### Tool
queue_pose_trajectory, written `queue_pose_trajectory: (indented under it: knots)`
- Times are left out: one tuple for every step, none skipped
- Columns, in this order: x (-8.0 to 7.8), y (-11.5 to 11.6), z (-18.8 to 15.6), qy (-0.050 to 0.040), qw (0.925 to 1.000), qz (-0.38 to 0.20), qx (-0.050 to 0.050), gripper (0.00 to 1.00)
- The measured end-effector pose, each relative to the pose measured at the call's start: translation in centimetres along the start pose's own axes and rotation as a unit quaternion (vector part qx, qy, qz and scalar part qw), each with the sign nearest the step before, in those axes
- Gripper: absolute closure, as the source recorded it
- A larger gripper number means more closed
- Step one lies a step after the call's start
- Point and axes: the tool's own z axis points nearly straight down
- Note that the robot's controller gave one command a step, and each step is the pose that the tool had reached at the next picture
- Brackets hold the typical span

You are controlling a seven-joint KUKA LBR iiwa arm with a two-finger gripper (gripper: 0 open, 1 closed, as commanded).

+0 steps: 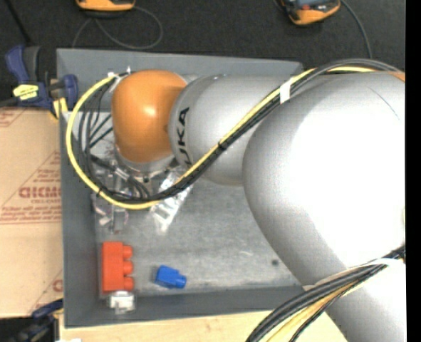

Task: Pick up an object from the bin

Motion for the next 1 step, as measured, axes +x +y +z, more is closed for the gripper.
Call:
queue_pose_trajectory:
  knots:
    - [0.24, -0.29, 4.37, 0.0042, 0.994, 0.109, 0.002, 0.0]
